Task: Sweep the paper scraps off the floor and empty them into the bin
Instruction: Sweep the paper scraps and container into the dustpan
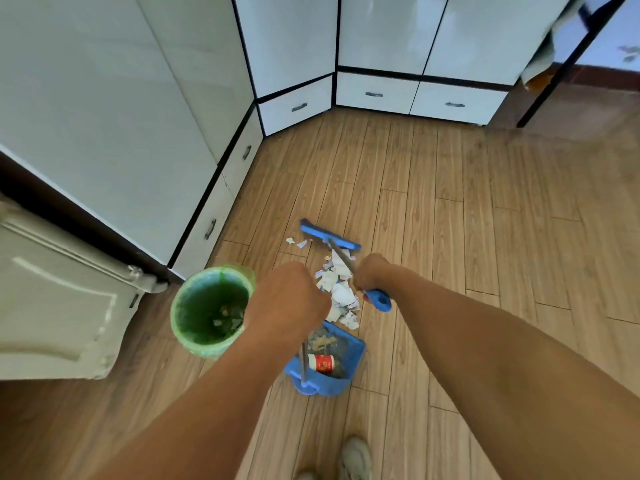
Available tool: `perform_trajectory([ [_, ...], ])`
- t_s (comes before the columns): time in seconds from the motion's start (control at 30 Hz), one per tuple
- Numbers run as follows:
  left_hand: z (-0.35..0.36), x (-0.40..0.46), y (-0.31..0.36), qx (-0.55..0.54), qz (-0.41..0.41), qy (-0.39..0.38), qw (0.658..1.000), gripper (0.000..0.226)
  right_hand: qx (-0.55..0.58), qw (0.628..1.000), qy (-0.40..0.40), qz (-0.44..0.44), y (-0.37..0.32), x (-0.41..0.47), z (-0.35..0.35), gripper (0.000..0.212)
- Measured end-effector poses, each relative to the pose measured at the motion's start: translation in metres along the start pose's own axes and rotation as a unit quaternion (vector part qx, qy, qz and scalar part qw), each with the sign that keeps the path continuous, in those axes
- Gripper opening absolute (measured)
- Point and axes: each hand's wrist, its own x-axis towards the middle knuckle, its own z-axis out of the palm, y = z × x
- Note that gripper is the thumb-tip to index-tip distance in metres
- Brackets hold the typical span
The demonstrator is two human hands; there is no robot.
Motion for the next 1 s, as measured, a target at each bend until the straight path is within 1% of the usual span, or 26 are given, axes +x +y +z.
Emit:
perform_trajectory([
  [0.07,0.001,-0.001,-0.003,0.006,0.004,0.001,1.0,0.032,-0.02,1.0,-0.015,0.0,0.007,-0.009,0.015,0.018],
  [0.13,0.002,-0.003,-0.005,0.006,0.002,-0.004,1.0,0.033,-0.036,0.999,-0.029,0.007,0.015,-0.023,0.022,0.01],
  [0.17,0.001,-0.004,-0.006,0.005,0.0,-0.007,1.0,0.033,-0.038,0.999,-0.031,0.009,0.017,-0.031,0.022,0.003],
  [0.23,0.0,-0.009,-0.009,0.0,0.0,-0.012,1.0,0.035,-0.037,0.999,-0.031,0.009,0.017,-0.049,0.012,0.005],
  [0.27,-0.001,-0.012,-0.01,-0.004,0.0,-0.015,1.0,0.035,-0.039,0.999,-0.03,0.005,0.014,-0.059,0.005,0.002],
  [0.33,-0.004,-0.018,-0.014,-0.005,0.003,-0.021,1.0,0.034,-0.053,0.998,-0.021,-0.004,0.008,-0.074,-0.005,0.008],
  [0.4,-0.005,-0.023,-0.023,-0.005,-0.001,-0.027,1.0,0.033,-0.069,0.998,-0.002,-0.009,0.0,-0.08,-0.008,0.009],
  [0.53,-0.009,-0.026,-0.04,-0.005,-0.007,-0.021,1.0,0.018,-0.08,0.996,0.017,-0.041,-0.023,-0.073,-0.003,0.019],
  [0.6,-0.012,-0.027,-0.046,-0.005,-0.008,-0.018,1.0,0.024,-0.102,0.993,0.014,-0.052,-0.035,-0.066,0.006,0.025],
  [0.67,-0.013,-0.028,-0.05,-0.011,-0.007,-0.017,1.0,0.029,-0.129,0.991,0.0,-0.046,-0.039,-0.058,0.021,0.029],
  [0.73,-0.011,-0.029,-0.053,-0.011,0.004,-0.012,1.0,0.031,-0.149,0.988,-0.02,-0.038,-0.039,-0.055,0.036,0.026],
  [0.77,-0.008,-0.029,-0.053,-0.008,0.011,-0.011,1.0,0.031,-0.142,0.989,-0.031,-0.038,-0.039,-0.058,0.042,0.025],
  [0.83,-0.005,-0.031,-0.055,-0.002,0.016,-0.012,1.0,0.032,-0.138,0.988,-0.046,-0.054,-0.04,-0.071,0.05,0.022],
  [0.9,-0.004,-0.033,-0.057,0.0,0.019,-0.011,1.0,0.03,-0.161,0.983,-0.059,-0.062,-0.04,-0.089,0.05,0.015],
  [0.97,-0.005,-0.037,-0.059,0.001,0.021,-0.011,1.0,0.028,-0.185,0.98,-0.054,-0.051,-0.035,-0.1,0.044,0.024],
  [1.0,-0.005,-0.039,-0.062,0.002,0.021,-0.013,1.0,0.027,-0.197,0.978,-0.048,-0.044,-0.032,-0.103,0.04,0.021],
])
